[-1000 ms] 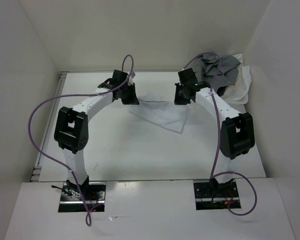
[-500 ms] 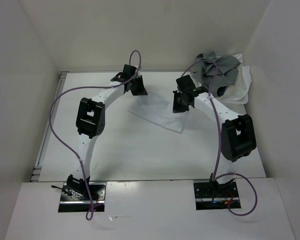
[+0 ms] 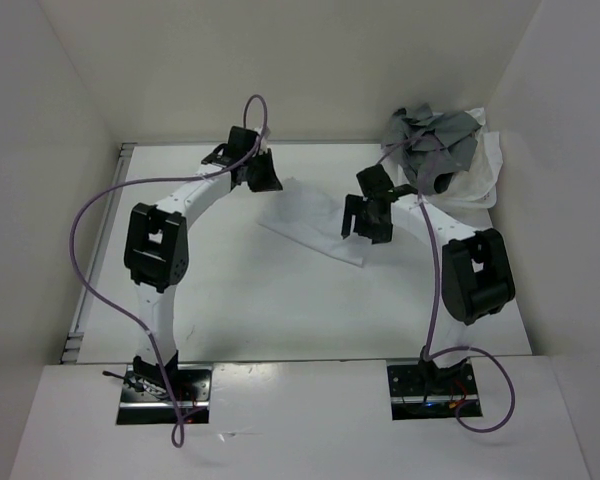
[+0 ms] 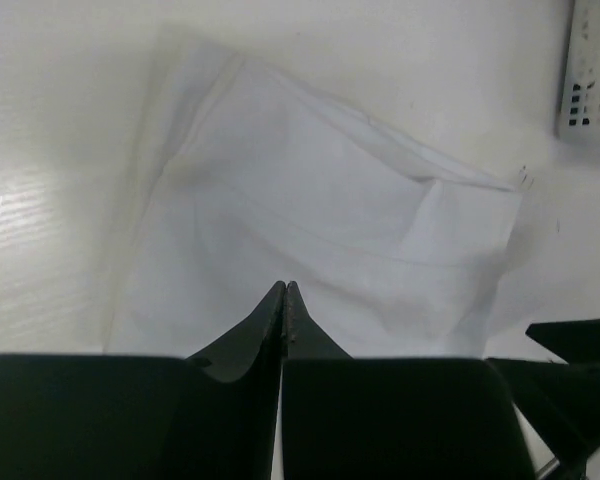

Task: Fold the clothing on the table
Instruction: Fold the skirt

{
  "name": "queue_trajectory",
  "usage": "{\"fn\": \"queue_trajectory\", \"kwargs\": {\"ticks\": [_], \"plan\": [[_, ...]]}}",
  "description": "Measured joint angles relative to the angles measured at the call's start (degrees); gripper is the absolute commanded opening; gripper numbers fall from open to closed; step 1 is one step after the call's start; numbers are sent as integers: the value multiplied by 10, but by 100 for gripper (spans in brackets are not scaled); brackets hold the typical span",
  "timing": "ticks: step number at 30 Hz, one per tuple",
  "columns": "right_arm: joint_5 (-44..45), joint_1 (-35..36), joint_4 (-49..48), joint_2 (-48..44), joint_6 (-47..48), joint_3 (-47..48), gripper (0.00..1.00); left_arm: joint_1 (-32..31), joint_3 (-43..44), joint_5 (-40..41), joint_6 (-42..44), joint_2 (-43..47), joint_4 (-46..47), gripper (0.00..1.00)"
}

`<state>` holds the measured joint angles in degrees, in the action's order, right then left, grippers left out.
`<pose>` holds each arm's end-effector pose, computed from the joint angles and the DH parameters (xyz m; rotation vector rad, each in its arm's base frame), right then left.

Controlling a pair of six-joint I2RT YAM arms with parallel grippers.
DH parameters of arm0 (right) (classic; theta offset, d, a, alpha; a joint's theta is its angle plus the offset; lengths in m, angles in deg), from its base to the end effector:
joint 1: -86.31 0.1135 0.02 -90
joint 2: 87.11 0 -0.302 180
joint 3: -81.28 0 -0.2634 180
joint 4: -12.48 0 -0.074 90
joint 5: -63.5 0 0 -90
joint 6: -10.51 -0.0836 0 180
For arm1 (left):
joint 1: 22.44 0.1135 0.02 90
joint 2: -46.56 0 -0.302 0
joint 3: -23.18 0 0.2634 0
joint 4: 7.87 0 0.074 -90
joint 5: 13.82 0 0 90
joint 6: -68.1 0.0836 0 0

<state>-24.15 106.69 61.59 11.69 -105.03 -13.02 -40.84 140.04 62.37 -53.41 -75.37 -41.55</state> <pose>0.3726 0.1348 0.2129 0.1338 2.6684 0.2074 0.5280 -0.1967 0.2494 -0.1313 2.3260 -0.7260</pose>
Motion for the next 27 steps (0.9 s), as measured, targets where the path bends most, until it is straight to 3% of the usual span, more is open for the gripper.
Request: {"fn": "queue_trajectory", "kwargs": {"ticks": [8,13,21,27], "plan": [[0,-58,-14,1,-37,-59,77,-3,-103,-15,-1,39,44,0],[-12,-78,-56,11,-65,-75,59,-7,-126,-18,-2,40,53,0],[-37,-82,-122,51,-101,-89,51,-8,-164,-21,-4,57,66,0],[-46,-82,-153,52,-120,-100,32,-2,-200,-22,-14,106,78,0]]}}
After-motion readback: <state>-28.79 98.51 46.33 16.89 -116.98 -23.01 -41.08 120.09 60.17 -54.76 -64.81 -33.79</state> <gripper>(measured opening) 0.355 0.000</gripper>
